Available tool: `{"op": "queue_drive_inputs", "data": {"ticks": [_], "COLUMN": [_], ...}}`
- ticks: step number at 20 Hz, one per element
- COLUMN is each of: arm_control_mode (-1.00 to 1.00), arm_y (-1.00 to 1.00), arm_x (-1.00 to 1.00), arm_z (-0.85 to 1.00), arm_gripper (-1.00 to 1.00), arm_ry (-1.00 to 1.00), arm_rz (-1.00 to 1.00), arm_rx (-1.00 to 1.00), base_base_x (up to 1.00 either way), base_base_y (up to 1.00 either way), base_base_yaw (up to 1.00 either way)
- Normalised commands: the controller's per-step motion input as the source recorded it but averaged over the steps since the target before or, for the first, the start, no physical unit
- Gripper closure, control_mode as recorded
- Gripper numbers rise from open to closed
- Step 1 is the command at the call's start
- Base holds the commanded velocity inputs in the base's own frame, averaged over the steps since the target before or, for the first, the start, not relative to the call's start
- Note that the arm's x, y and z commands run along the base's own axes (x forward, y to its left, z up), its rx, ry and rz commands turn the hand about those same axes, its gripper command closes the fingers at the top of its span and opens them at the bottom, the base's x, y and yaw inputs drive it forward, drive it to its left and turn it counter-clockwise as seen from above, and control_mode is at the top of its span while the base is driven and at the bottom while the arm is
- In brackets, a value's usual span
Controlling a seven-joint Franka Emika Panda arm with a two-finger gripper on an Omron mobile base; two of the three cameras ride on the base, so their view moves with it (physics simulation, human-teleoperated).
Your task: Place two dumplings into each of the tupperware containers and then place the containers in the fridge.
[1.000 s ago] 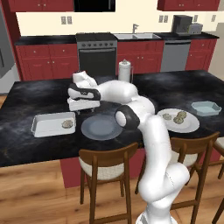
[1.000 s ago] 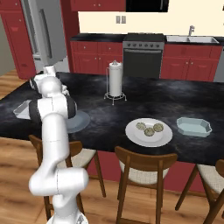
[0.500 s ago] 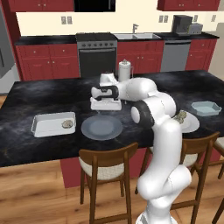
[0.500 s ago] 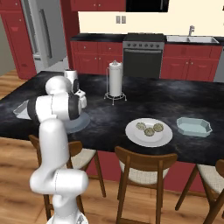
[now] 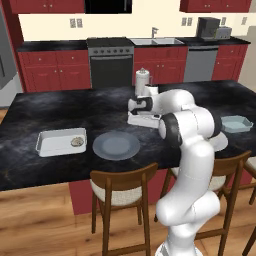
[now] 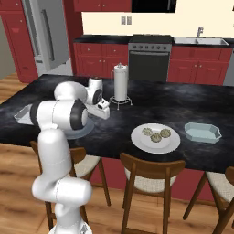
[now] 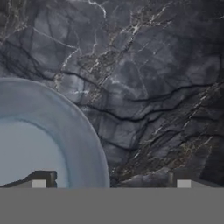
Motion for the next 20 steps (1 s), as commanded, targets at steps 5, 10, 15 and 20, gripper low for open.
{"op": "queue_drive_inputs", "data": {"ticks": [5,10,15,20], "arm_control_mode": [-1.0,-1.0,-1.0,-1.0], "arm_y": [-1.0,-1.0,-1.0,-0.87], "arm_x": [0.0,0.0,0.0,0.08], "arm_z": [0.0,0.0,-0.1,-0.19], "arm_gripper": [-1.0,-1.0,-1.0,-1.0], "arm_ry": [0.0,0.0,0.0,0.0], "arm_rz": [-0.09,-0.07,-0.03,0.0], "arm_rx": [0.02,0.01,0.03,0.02], "base_base_x": [0.0,0.0,0.0,0.0], "base_base_y": [0.0,0.0,0.0,0.0], "base_base_yaw": [0.0,0.0,0.0,0.0]}}
